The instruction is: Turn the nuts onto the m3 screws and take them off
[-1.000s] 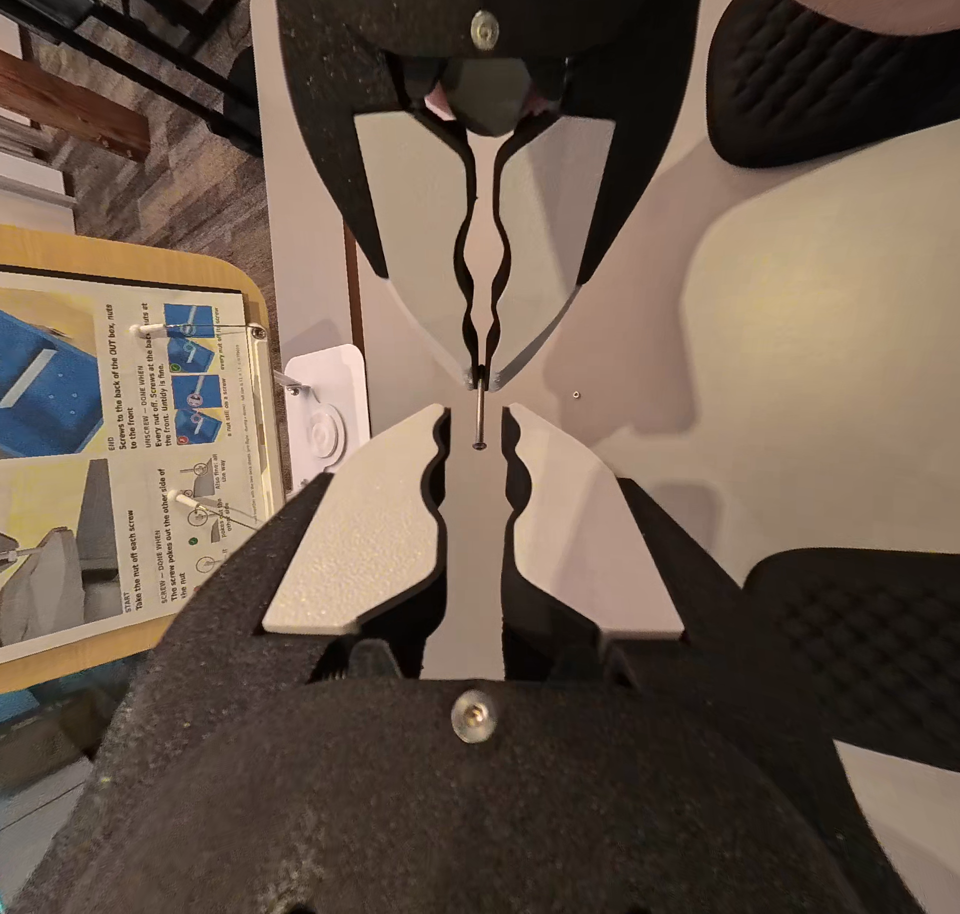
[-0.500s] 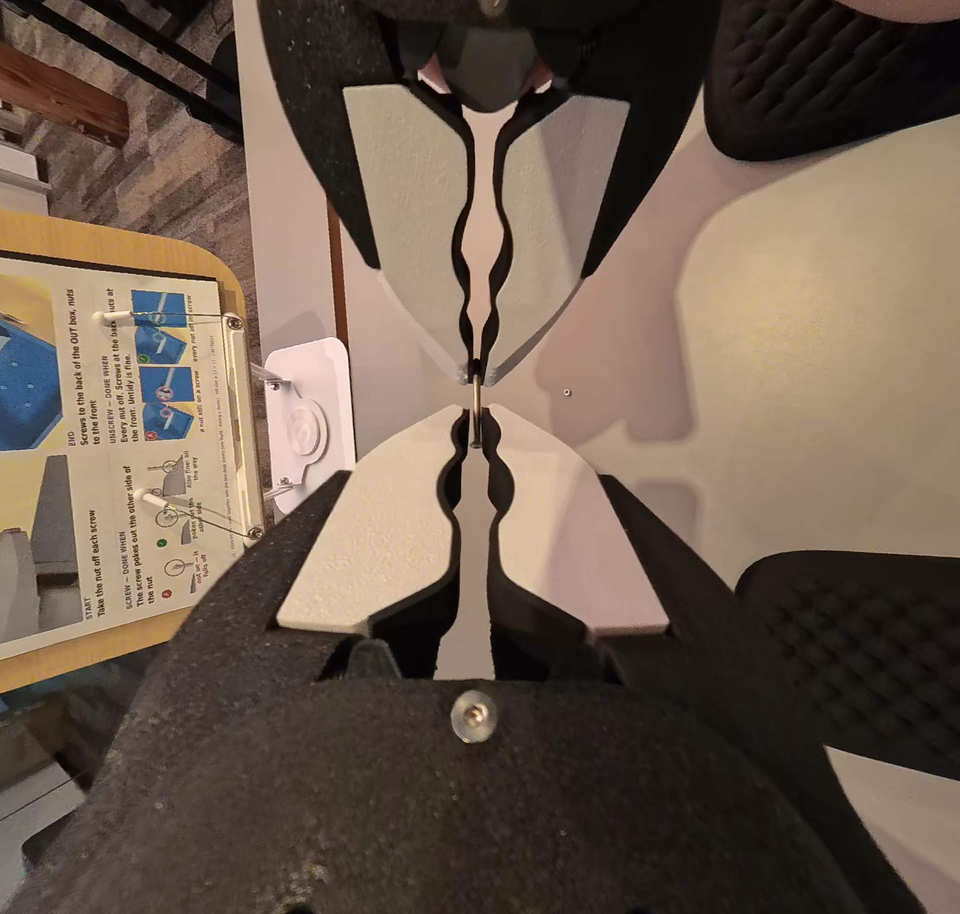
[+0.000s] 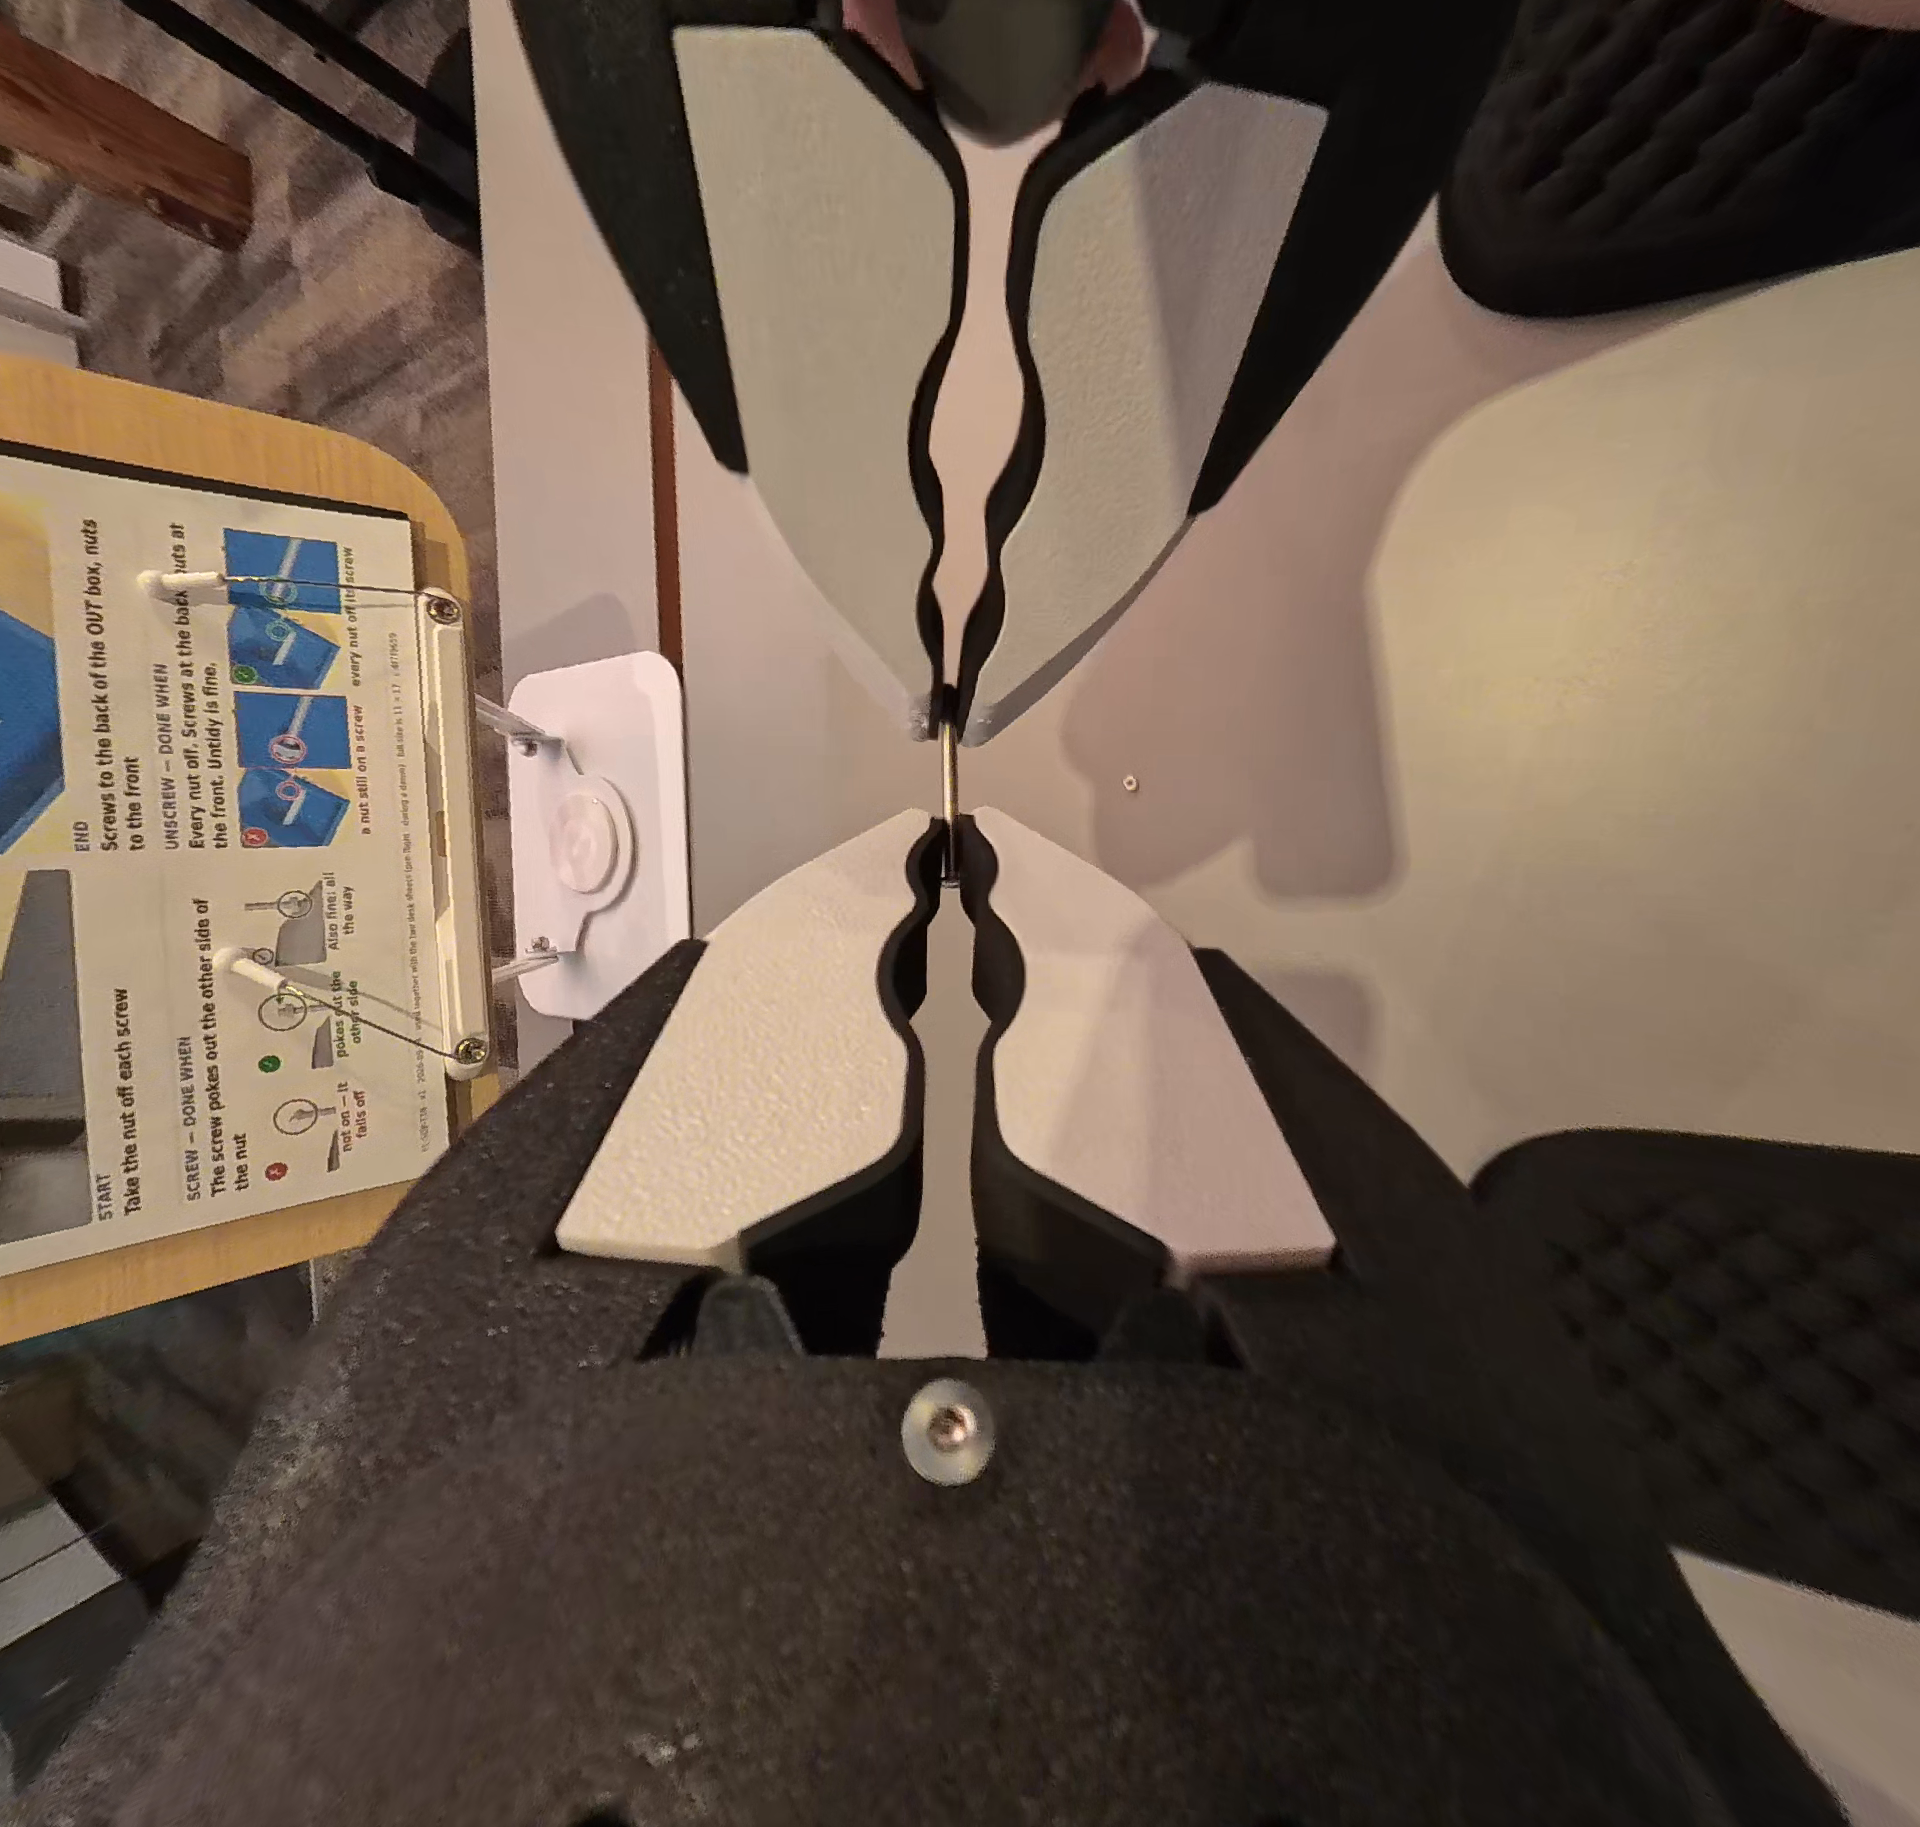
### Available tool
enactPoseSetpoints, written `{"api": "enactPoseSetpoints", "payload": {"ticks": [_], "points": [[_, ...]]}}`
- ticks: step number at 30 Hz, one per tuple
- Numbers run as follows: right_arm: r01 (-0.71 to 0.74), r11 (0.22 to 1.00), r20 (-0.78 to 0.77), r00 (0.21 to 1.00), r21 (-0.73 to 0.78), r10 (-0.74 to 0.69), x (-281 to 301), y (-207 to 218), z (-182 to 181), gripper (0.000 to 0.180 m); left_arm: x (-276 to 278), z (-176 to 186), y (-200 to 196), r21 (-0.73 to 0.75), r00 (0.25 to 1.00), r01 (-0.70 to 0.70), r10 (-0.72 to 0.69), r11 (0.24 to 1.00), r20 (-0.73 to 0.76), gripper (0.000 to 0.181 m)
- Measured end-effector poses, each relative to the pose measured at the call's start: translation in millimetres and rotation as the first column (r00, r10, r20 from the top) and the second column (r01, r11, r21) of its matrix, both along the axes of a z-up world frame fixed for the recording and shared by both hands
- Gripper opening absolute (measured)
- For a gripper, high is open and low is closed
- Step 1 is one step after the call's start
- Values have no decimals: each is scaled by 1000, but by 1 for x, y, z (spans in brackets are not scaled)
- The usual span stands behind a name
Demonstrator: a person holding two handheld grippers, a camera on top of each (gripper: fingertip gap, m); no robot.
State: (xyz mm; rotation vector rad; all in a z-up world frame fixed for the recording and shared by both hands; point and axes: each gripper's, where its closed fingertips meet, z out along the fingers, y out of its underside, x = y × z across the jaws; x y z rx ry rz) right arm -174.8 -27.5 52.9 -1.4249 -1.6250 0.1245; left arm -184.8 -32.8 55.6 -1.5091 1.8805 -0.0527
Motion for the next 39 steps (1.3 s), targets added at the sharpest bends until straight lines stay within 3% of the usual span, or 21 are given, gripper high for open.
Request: {"api": "enactPoseSetpoints", "payload": {"ticks": [4, 8, 10, 15, 22, 30, 34, 39], "points": [[16, 1000, -88, 996, 19, -15, 3, 6, 13, 9, -1, 10, 8, 21, 985, -58, 54, 998, 162, 2], [62, 998, -278, 958, -13, -63, 11, 16, 39, 14, -8, 25, 19, 4, 913, -156, 143, 988, 383, 2], [45, 995, -435, 897, -92, -81, 10, 20, 56, 17, -11, 35, 23, -8, 852, -193, 171, 981, 495, 2], [-178, 948, -750, 656, -262, -84, 0, 16, 90, 16, -8, 62, 19, -49, 670, -182, 160, 982, 724, 2], [-276, 946, -781, 623, -169, 43, -5, 0, 98, 14, 3, 79, 6, -189, 506, -18, 172, 982, 845, 2], [-392, 900, -843, 536, -192, 54, -3, -6, 106, 13, 11, 88, -5, -170, 477, 50, 125, 984, 870, 2], [-465, 865, -863, 499, -189, 79, -4, -14, 110, 3, 12, 90, -8, -151, 461, 61, 106, 987, 881, 2], [-467, 865, -845, 525, -187, 101, -4, -19, 109, 2, 15, 87, -11, -178, 459, 100, 114, 979, 881, 2]]}}
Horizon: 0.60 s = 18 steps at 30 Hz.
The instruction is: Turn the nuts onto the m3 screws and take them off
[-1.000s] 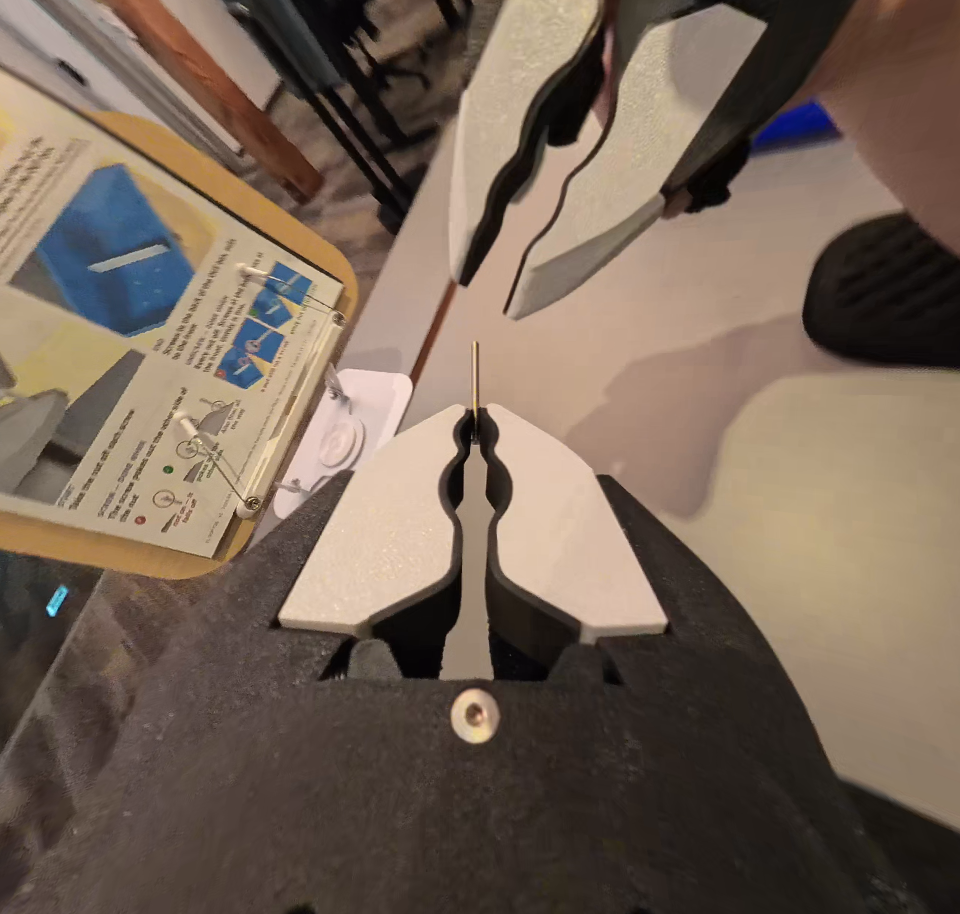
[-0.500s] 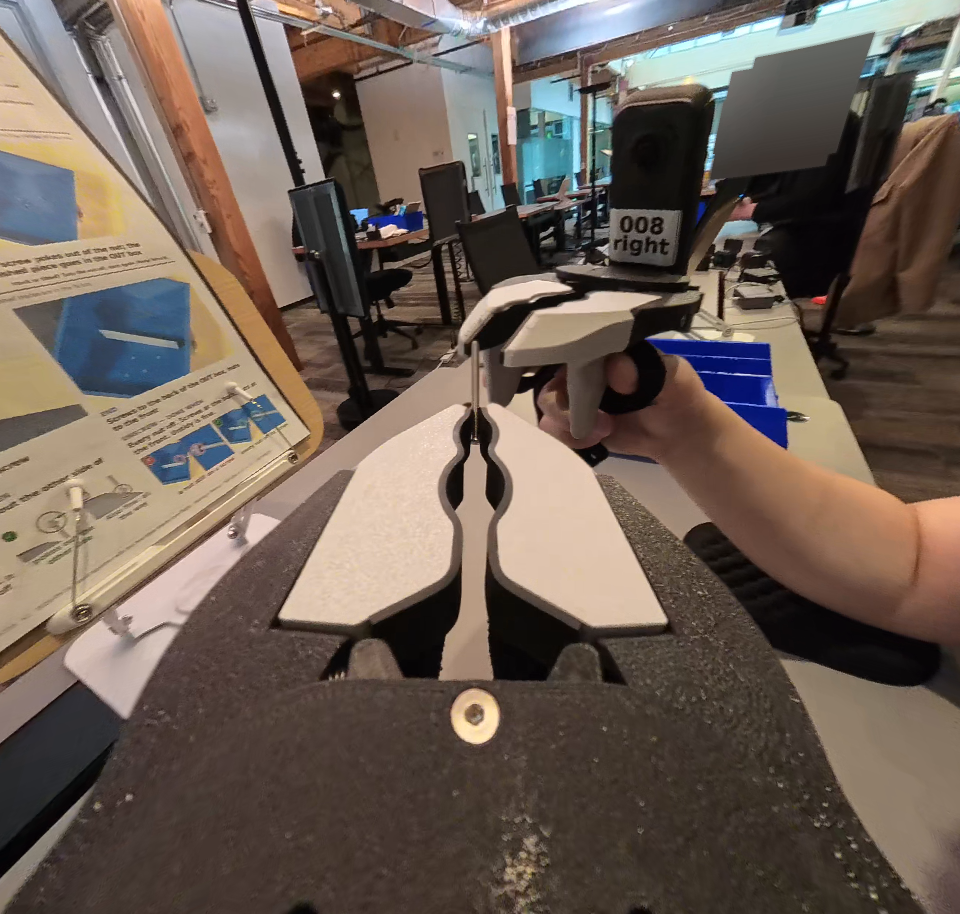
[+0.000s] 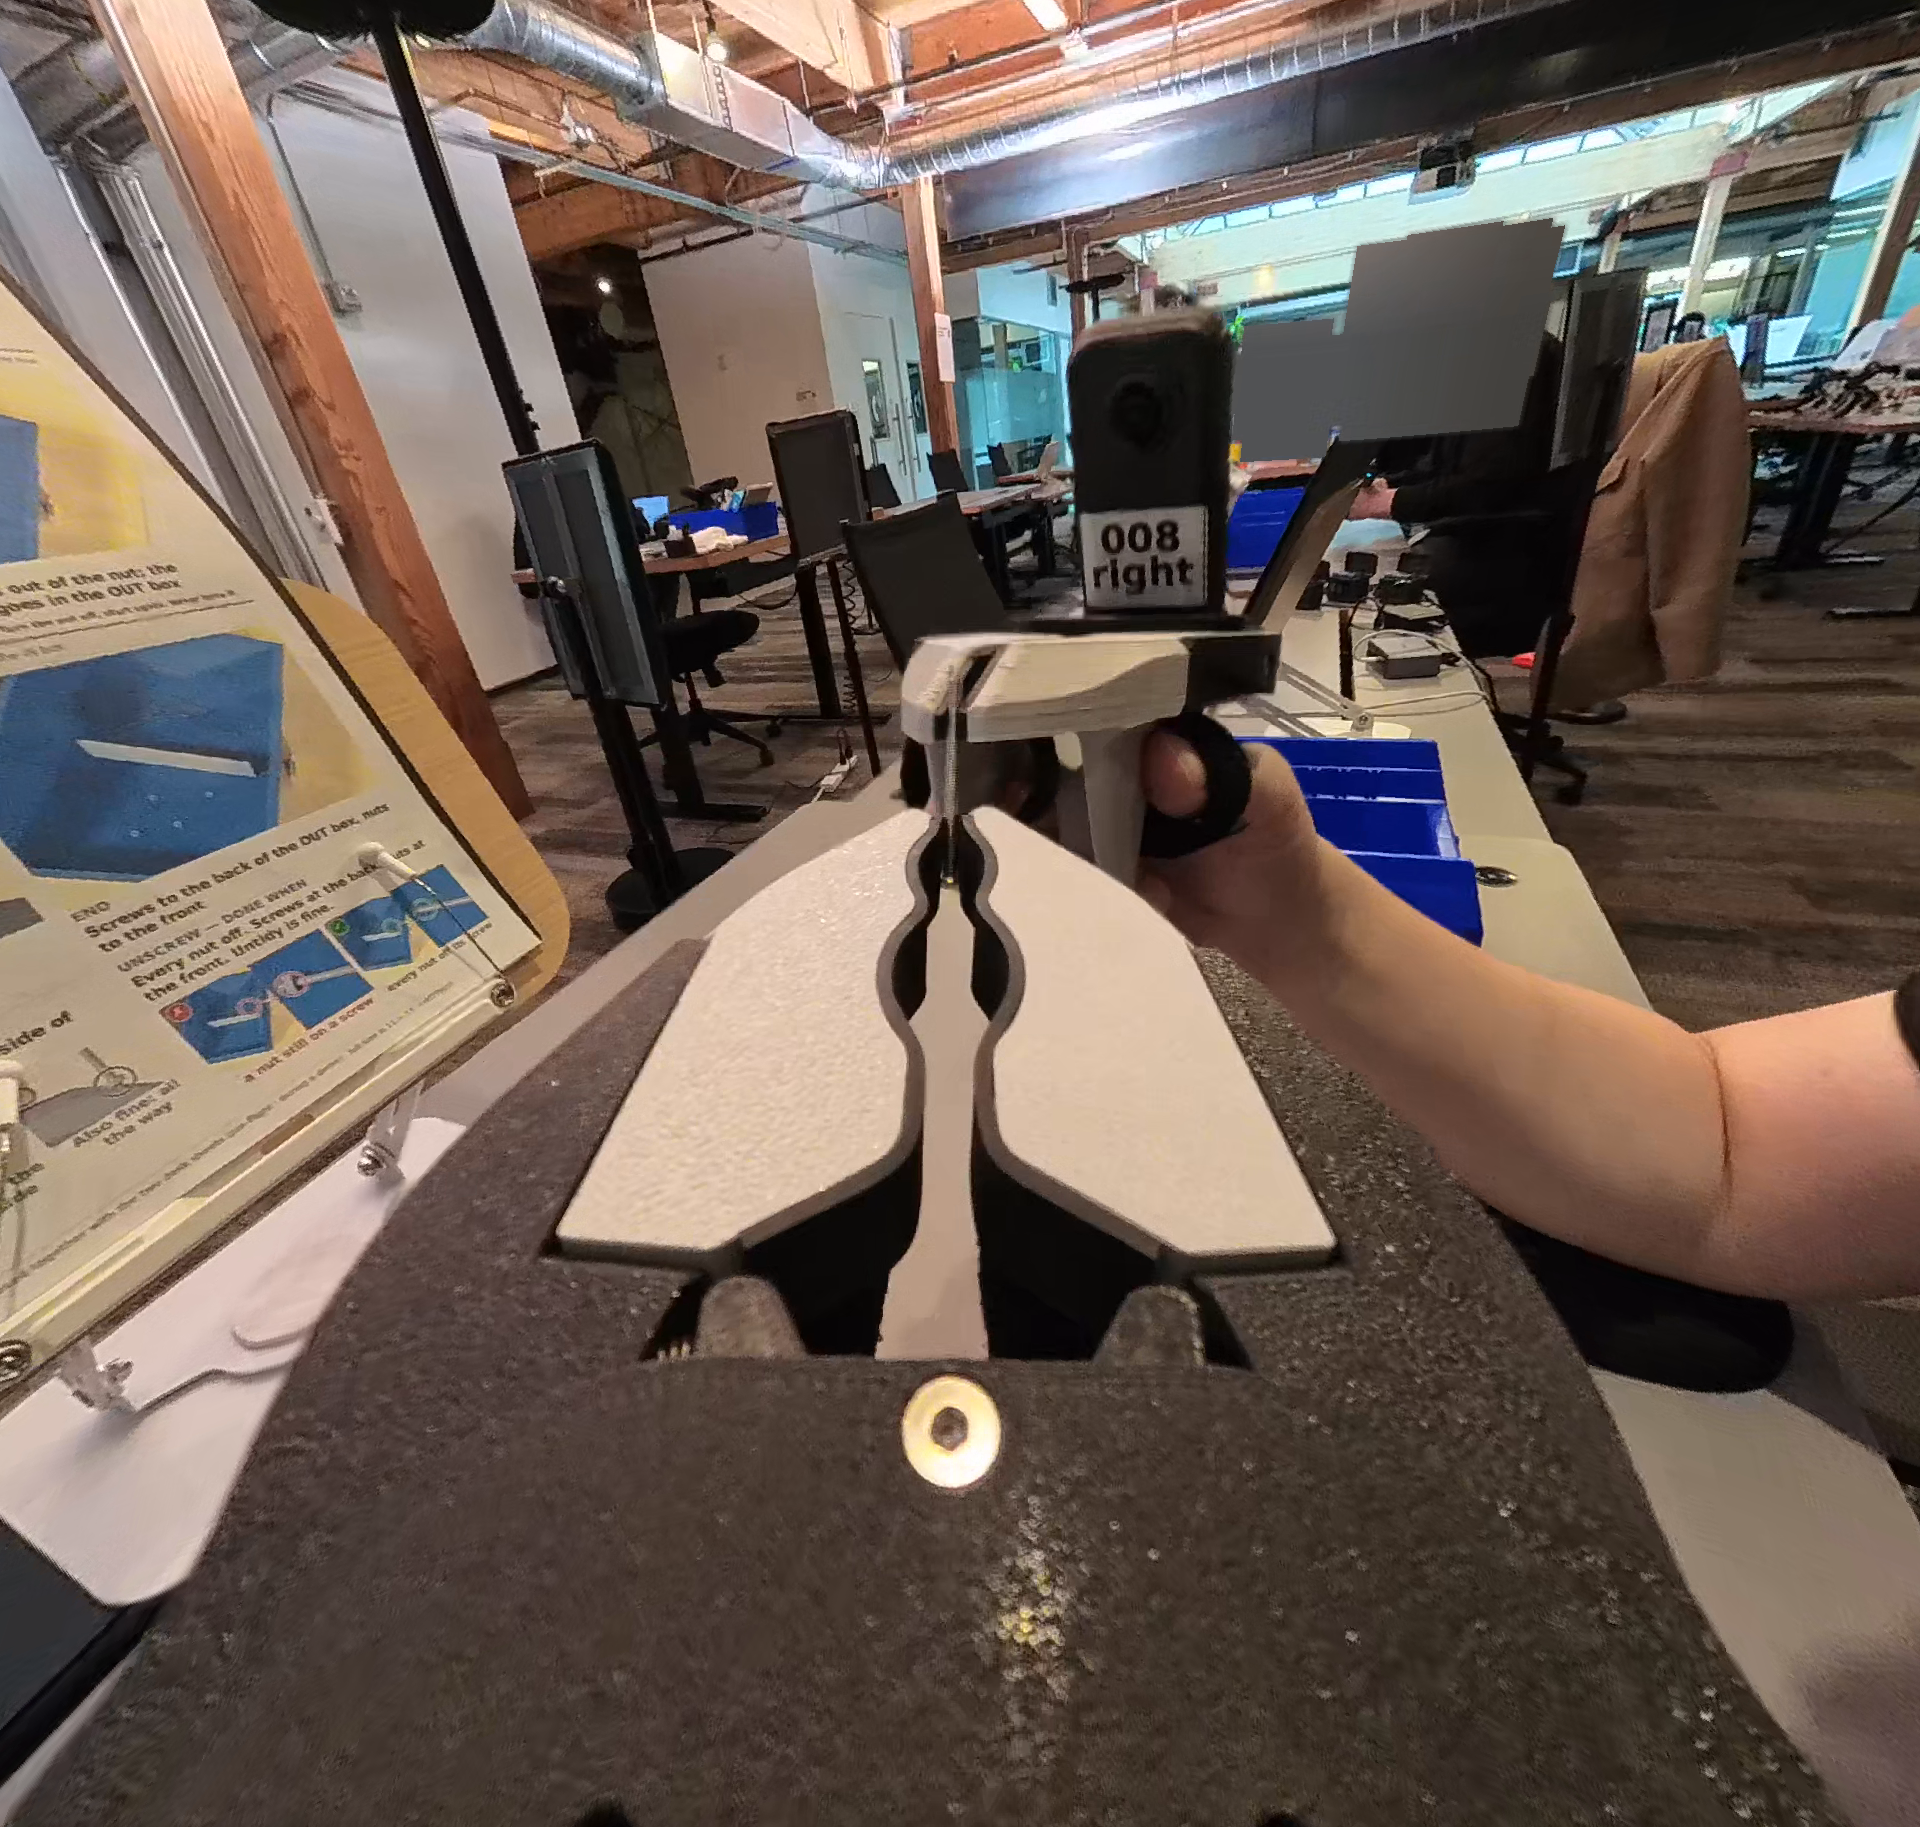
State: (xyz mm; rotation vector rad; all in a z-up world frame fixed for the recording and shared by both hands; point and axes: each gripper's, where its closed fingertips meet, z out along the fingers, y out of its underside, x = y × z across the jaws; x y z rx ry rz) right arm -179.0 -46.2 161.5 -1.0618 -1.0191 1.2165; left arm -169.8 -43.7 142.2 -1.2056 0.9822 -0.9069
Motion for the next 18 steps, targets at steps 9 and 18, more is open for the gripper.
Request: {"api": "enactPoseSetpoints", "payload": {"ticks": [9, 18], "points": [[42, 997, 191, 981, -60, -30, 0, 1, -18, 2, 5, -19, -11, -232, 967, 171, -208, 958, -144, 21], [12, 974, 164, 986, -224, 26, 1, 7, -22, 2, 3, -18, -2, -430, 961, 227, -272, 874, -46, 8]]}}
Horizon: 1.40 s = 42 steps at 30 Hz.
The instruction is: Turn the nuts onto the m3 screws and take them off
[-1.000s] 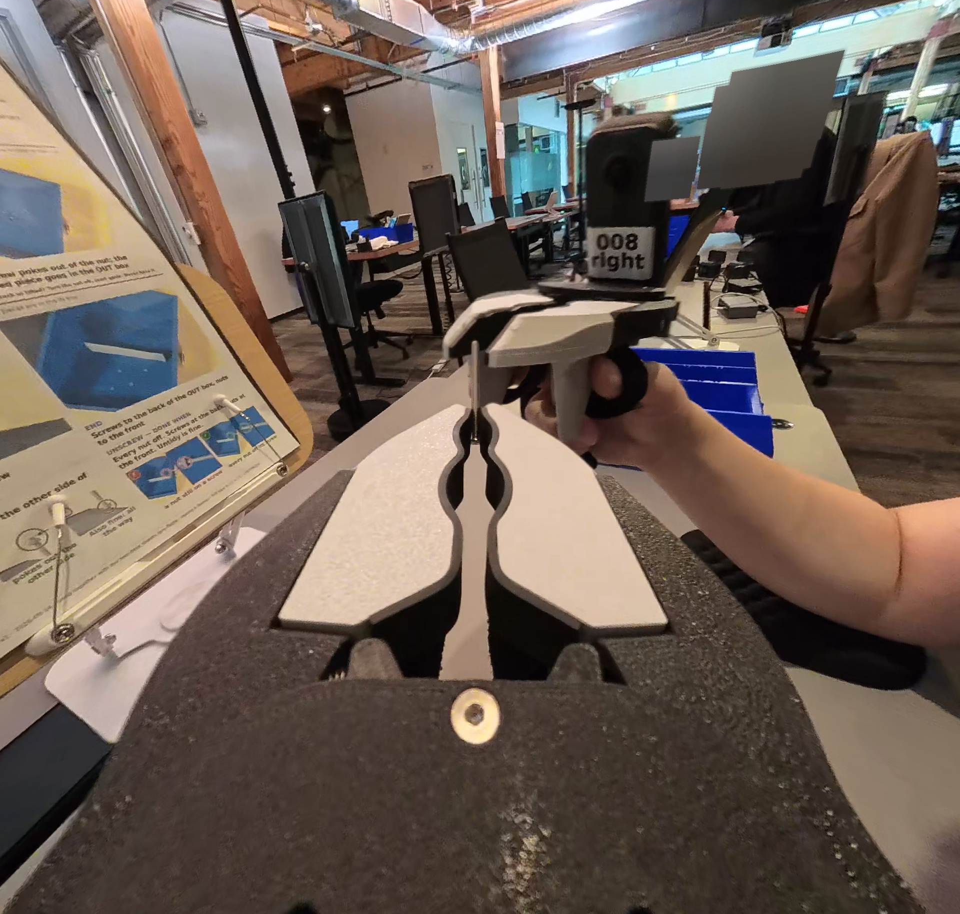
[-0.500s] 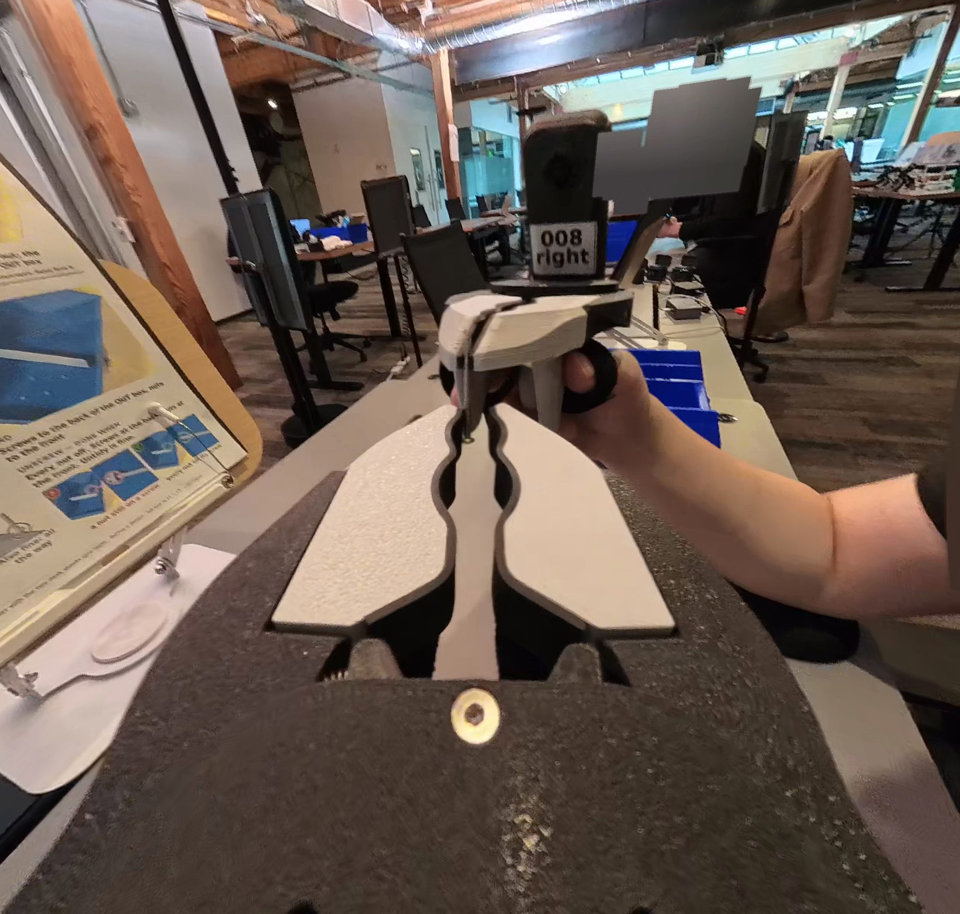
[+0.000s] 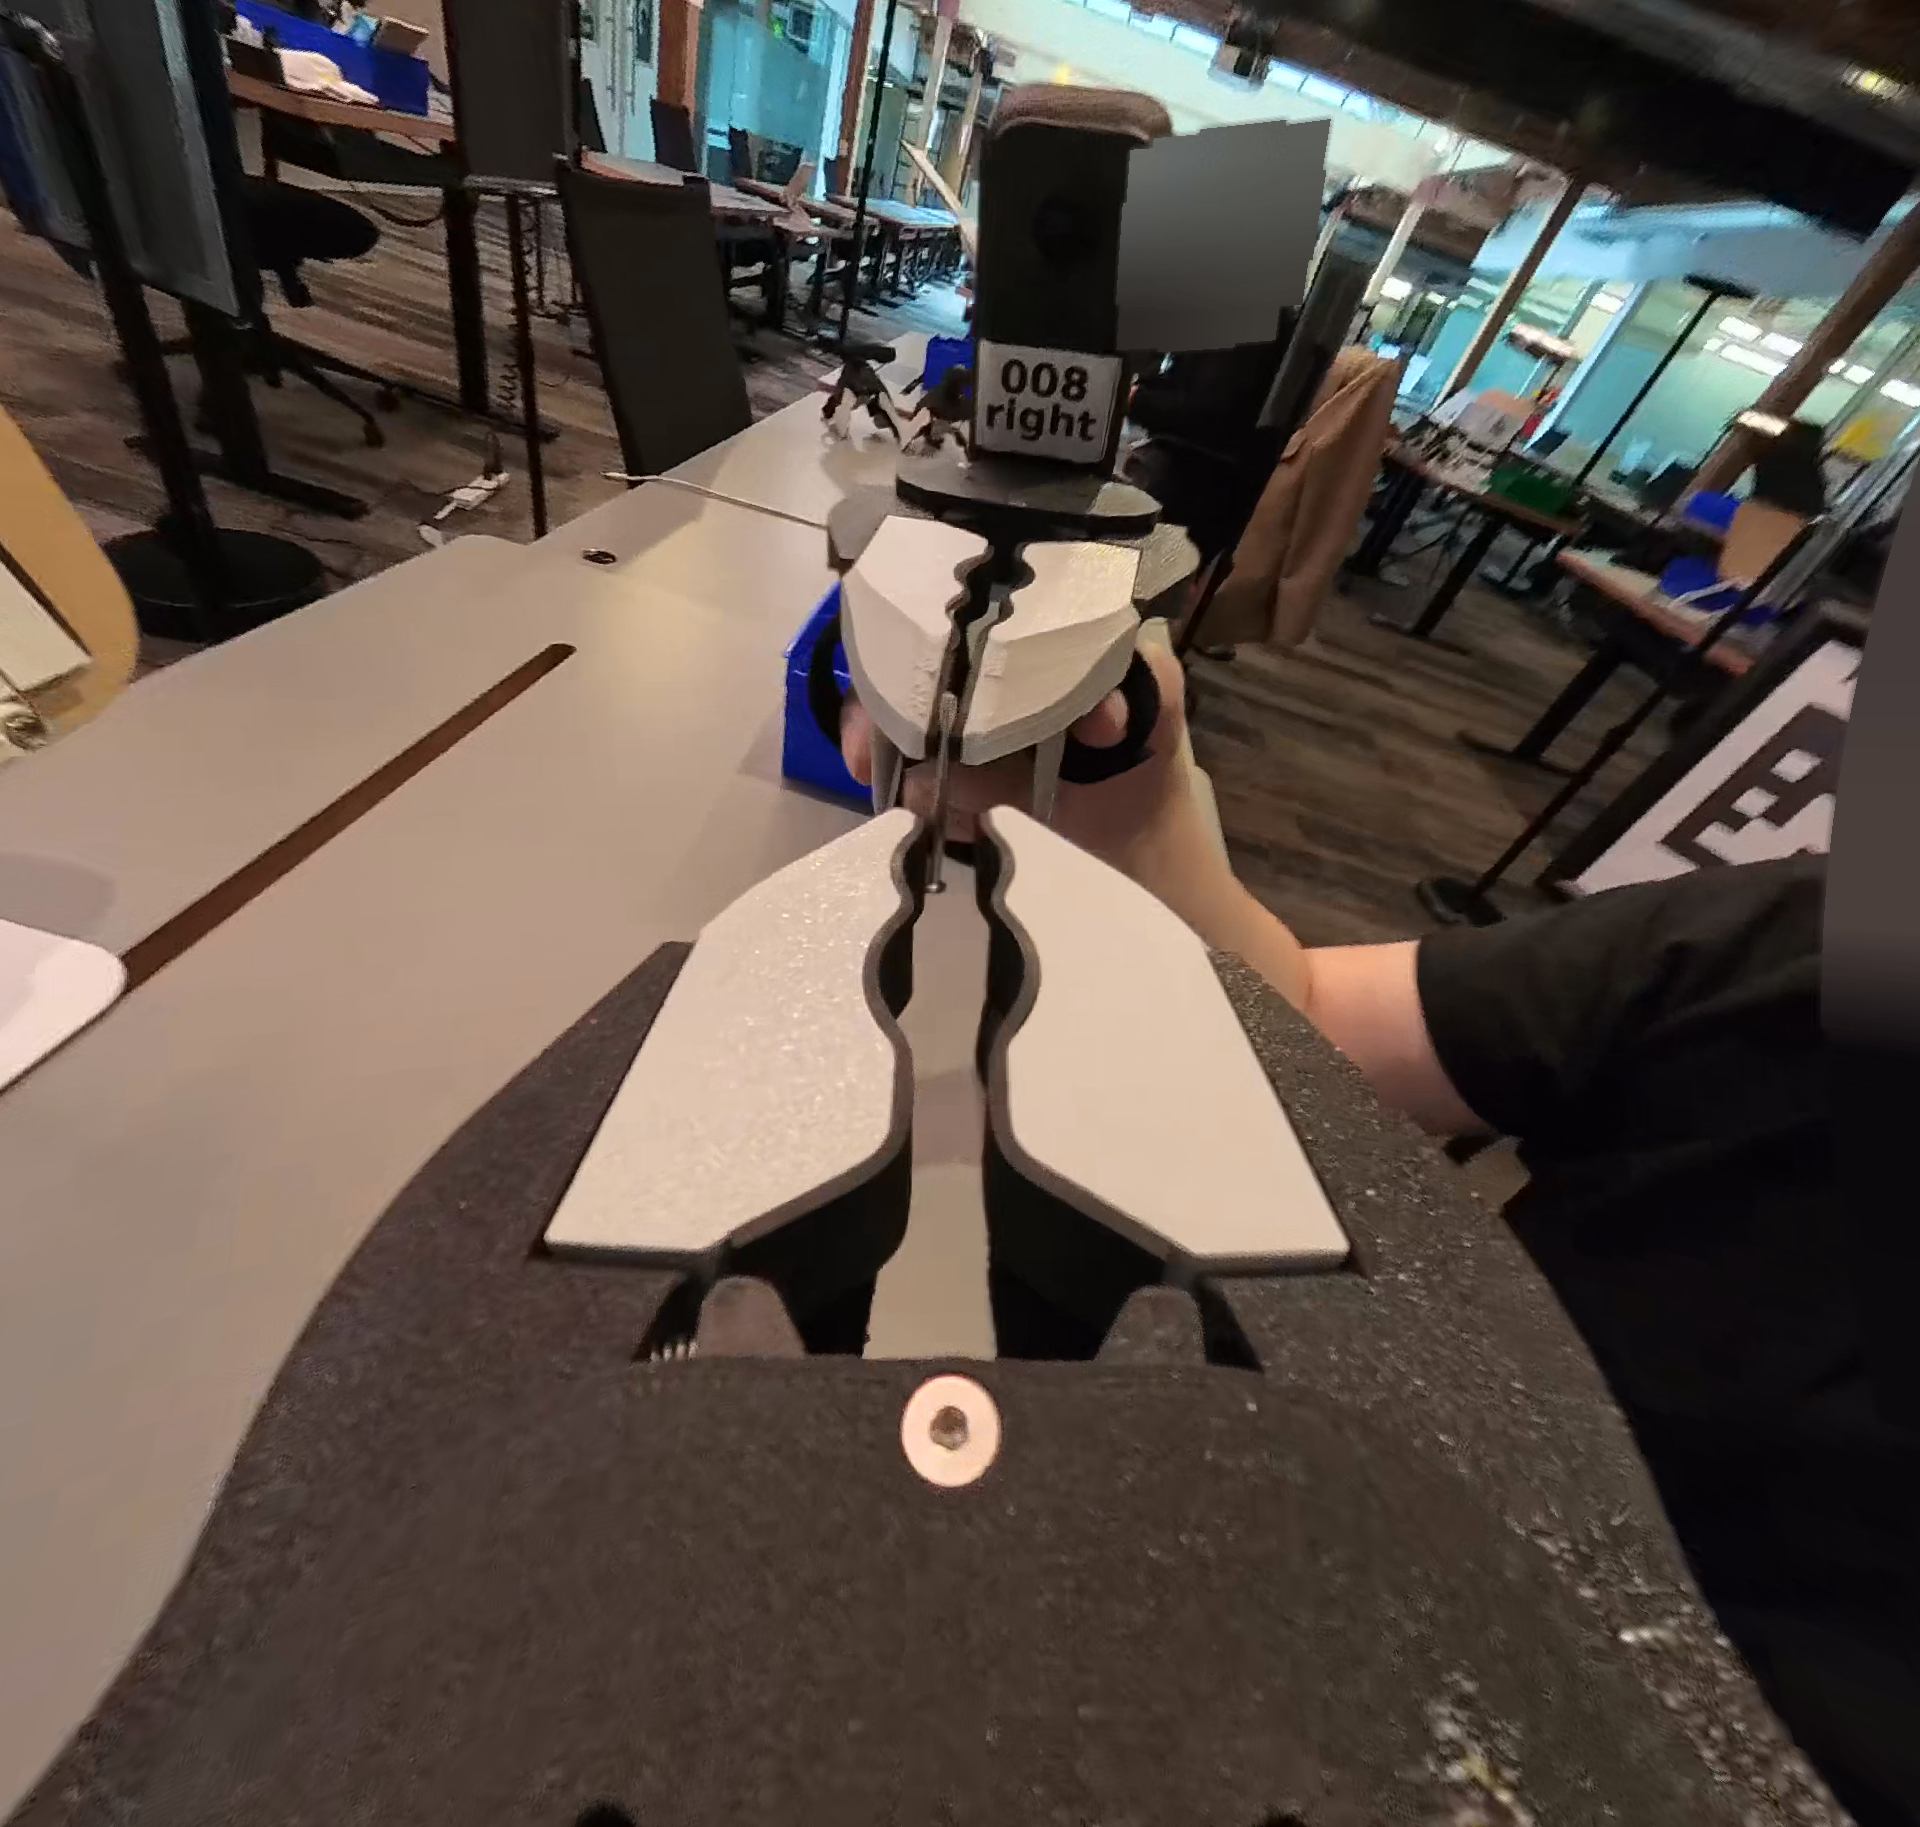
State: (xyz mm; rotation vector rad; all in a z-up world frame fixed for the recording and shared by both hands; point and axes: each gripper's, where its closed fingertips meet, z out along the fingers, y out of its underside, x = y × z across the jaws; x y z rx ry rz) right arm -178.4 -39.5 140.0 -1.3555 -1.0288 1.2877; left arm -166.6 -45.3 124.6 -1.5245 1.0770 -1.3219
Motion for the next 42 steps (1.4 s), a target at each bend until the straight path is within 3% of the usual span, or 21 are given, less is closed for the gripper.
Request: {"api": "enactPoseSetpoints", "payload": {"ticks": [25, 42], "points": [[-23, 993, 61, 998, -112, 30, 0, 8, -20, 2, 2, -26, 9, -76, 988, 13, -25, 997, -153, 3], [-20, 992, 74, 997, -124, 29, -1, 12, -25, 2, 0, -29, 12, -70, 986, 7, -19, 997, -166, 3]]}}
